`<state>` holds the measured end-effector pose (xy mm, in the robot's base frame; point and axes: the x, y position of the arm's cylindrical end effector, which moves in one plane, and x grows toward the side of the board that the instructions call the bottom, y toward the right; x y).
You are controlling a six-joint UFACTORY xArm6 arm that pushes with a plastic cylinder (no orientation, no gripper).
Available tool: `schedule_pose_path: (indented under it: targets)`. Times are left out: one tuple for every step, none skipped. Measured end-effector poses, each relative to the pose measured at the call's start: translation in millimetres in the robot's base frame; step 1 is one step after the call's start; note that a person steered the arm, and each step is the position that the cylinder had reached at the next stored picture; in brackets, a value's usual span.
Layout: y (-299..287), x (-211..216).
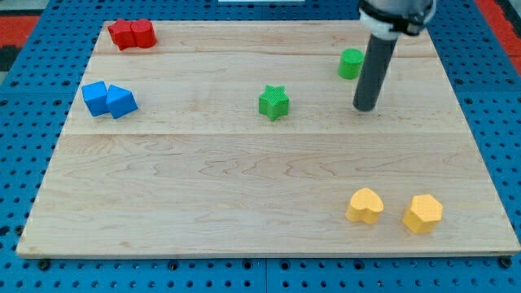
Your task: Move the green star below to the green circle
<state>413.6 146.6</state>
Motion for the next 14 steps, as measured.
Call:
schedule_pose_path:
  targets:
    - [-17.2,25.1]
    - [-83.6,48.7]
    - [-152.9,52.0]
    - [-252.3,47.7]
    - [-259.2,27.0]
    - [-243.7,-7.3]
    - [-178.0,-21.4]
    - [-82.5,-22.1]
    - [-69.3,-42.0]
    - [-53.9,-51.1]
    - [-34.9,-51.1]
    - [-84.9,-48.2]
    - [-170.8,6.5]
    - [-271.5,46.2]
